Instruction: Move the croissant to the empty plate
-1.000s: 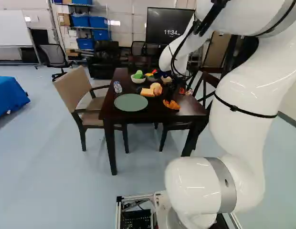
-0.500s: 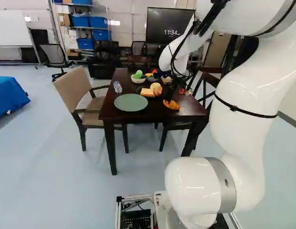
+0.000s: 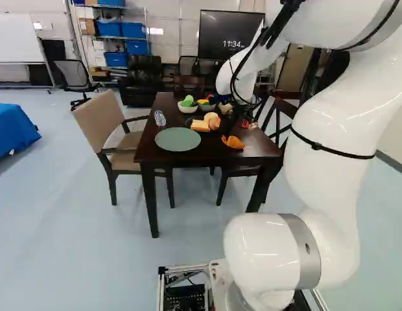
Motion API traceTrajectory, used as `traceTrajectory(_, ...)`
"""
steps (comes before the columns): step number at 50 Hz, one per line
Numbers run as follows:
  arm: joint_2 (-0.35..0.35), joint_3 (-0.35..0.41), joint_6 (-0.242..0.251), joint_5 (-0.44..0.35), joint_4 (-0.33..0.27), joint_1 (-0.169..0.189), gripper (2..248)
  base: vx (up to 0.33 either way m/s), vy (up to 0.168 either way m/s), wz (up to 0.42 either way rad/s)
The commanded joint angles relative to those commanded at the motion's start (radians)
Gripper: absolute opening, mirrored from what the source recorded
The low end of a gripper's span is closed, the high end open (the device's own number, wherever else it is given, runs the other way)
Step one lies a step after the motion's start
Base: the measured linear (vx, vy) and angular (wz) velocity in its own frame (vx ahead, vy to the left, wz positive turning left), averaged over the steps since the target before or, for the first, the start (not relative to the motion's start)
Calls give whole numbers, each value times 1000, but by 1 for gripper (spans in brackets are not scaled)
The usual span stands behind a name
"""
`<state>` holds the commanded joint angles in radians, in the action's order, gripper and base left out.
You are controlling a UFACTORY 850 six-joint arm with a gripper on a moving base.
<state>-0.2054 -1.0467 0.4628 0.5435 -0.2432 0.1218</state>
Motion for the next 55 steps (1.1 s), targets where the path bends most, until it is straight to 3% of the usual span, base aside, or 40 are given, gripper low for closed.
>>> traceTrajectory(55, -51, -61, 0, 0, 169, 21, 247, 0, 0, 0)
